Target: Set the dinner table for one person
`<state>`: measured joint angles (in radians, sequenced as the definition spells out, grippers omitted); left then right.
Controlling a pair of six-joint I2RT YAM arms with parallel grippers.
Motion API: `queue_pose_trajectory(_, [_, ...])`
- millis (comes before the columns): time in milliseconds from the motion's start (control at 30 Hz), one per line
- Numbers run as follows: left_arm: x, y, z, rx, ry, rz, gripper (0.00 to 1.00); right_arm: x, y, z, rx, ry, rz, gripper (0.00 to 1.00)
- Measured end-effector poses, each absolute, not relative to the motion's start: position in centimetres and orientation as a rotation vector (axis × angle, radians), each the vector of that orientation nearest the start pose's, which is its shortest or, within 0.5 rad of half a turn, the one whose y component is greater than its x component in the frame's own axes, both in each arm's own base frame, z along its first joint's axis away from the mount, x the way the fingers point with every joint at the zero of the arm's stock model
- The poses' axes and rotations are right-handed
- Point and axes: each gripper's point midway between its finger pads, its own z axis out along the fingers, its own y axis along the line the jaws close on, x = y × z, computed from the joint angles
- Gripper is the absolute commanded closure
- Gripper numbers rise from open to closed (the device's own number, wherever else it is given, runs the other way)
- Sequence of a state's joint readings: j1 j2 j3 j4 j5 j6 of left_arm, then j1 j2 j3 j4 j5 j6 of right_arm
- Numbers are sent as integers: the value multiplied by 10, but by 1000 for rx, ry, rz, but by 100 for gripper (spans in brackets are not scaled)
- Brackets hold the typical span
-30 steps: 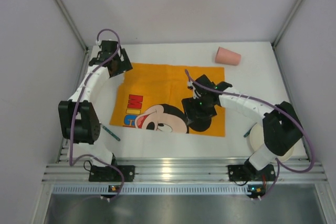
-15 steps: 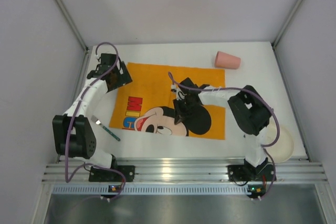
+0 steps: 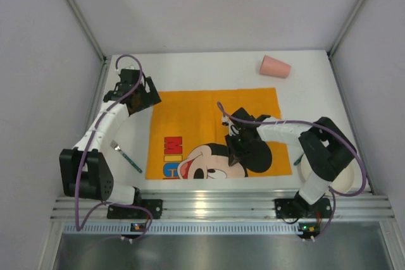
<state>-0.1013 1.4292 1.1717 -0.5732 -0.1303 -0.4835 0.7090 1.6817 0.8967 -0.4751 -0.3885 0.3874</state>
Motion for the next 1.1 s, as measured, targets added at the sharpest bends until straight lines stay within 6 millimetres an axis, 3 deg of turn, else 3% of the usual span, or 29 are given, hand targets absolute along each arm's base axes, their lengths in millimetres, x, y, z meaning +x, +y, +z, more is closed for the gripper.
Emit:
queue_pose_trajectory(67, [370,-43,153,-494,2366,-125,1,171,251,16,-579,2963,711,71])
queue_pose_trajectory(100, [368,-50,150,-482,2375,-121,1,172,248,18,-585,2972,680,46])
queue_pose_trajectory(200, [363,-54,148,-497,2388,-46,1,179,245,33,-603,2980,609,15])
queue_pose_trajectory(300, [352,-32,151,-608,2391,124,1,200,256,58,-620,2912,599,1])
queue_pose_trajectory(467, [322,30,148,-861,2363,335,1,220,266,99,-634,2792,614,0])
queue_pose_trajectory(600, [273,77,124,-1092,2349,386,1,218,262,103,-648,2796,597,0])
queue_pose_trajectory(667, [248,86,110,-1171,2361,386,2,214,258,100,-660,2816,580,0])
queue_pose_trajectory(767, [226,89,93,-1244,2394,378,2,211,254,98,-682,2834,565,0])
queue_pose_trajectory(967, [221,98,75,-1351,2386,338,2,206,248,84,-733,2893,520,0])
queue_pose_trajectory(1100, [215,106,44,-1451,2422,335,2,207,248,82,-757,2908,499,0])
